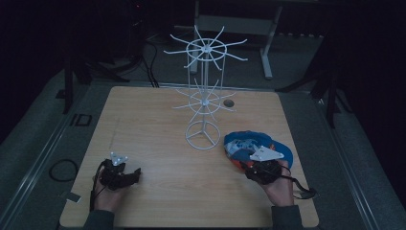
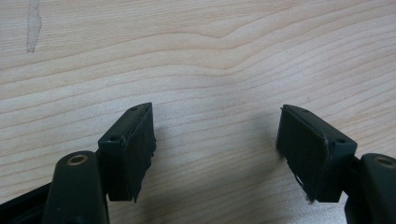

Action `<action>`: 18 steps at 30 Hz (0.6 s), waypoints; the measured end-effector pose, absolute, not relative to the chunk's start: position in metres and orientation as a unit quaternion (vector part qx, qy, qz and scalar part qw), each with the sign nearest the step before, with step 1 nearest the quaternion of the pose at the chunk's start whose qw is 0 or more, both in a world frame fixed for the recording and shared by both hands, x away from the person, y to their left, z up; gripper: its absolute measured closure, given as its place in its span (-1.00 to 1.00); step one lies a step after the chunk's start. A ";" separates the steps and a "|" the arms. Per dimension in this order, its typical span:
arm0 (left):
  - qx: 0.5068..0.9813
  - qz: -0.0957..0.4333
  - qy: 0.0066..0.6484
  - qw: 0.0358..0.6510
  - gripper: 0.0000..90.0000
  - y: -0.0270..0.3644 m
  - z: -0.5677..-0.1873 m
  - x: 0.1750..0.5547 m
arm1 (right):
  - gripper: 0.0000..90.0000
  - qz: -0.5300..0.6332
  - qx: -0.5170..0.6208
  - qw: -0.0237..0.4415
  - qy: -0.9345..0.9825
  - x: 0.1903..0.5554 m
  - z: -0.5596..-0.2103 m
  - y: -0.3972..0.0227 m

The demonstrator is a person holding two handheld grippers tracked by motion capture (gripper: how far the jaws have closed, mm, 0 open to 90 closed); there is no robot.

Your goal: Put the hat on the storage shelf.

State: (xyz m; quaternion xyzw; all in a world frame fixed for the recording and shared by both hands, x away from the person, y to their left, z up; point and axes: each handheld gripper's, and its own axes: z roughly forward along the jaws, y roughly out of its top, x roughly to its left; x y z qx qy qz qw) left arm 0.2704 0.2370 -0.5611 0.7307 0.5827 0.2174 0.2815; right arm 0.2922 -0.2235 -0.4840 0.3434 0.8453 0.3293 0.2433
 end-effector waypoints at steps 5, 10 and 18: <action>0.730 0.217 0.583 0.282 -0.37 0.237 -0.561 0.270 | 0.26 0.365 0.346 0.227 0.834 0.291 -0.478 -0.226; 0.730 0.219 0.582 0.284 -0.38 0.236 -0.562 0.270 | 0.30 0.365 0.350 0.226 0.833 0.293 -0.475 -0.228; 0.727 0.225 0.580 0.291 -0.39 0.236 -0.564 0.270 | 0.33 0.365 0.350 0.216 0.835 0.303 -0.466 -0.235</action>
